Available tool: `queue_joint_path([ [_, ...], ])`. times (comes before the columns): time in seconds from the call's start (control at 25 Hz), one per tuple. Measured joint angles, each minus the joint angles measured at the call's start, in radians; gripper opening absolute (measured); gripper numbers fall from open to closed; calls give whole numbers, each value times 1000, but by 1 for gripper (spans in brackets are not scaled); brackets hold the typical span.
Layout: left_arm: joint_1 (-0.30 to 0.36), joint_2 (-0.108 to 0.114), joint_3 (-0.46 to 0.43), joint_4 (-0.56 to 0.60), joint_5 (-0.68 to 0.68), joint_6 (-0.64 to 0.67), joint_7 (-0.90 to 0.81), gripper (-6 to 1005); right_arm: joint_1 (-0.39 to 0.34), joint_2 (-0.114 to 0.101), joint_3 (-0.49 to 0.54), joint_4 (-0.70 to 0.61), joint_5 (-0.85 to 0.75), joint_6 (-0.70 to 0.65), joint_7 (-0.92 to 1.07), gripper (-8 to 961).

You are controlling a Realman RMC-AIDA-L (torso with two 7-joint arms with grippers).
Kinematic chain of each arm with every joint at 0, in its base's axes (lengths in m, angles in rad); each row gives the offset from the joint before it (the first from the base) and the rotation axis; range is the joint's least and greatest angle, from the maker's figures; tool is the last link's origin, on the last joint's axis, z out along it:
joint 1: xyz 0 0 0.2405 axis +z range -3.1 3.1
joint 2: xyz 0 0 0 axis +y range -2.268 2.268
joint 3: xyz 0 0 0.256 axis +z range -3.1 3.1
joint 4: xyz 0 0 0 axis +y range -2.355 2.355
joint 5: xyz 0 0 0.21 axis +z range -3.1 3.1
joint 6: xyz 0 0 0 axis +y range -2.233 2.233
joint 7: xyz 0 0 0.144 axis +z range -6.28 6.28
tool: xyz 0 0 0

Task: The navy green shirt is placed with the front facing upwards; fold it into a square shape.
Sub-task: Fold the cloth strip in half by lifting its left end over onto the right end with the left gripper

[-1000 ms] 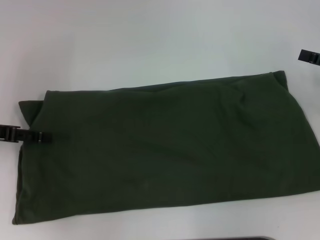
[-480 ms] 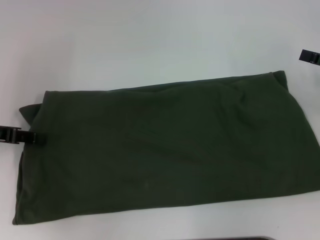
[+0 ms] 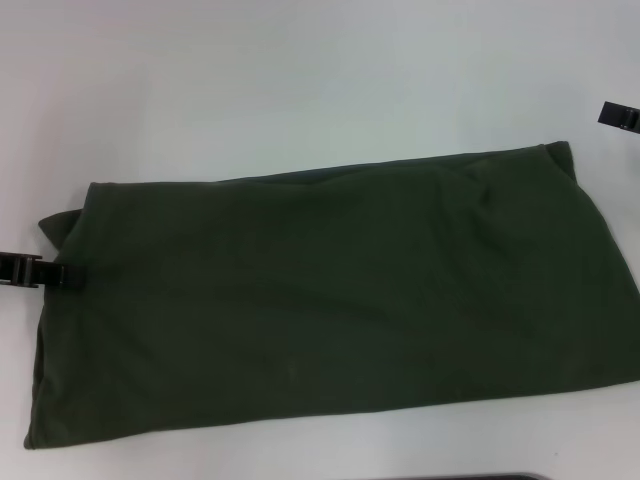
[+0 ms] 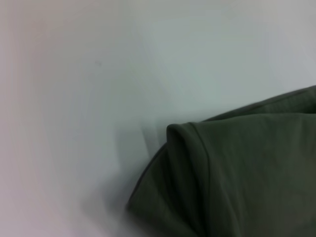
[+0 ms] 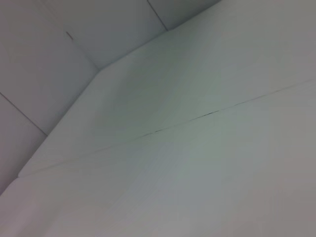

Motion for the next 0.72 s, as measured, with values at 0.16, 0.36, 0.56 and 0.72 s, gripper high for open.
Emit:
queue_joint_path([
  [0.16, 0, 0, -3, -3, 0, 1, 0, 70, 4, 0, -1, 2, 0, -1, 0, 916],
  [0.36, 0, 9, -6, -9, 0, 11, -2, 70, 7, 1, -2, 2, 0, -8, 1, 916],
  [0.56, 0, 24, -10, -23, 0, 38, -10, 69, 10, 2, -2, 3, 0, -10, 1, 916],
  [0.72, 1, 39, -11, -40, 0, 58, -27, 69, 14, 2, -3, 4, 0, -12, 1, 916],
])
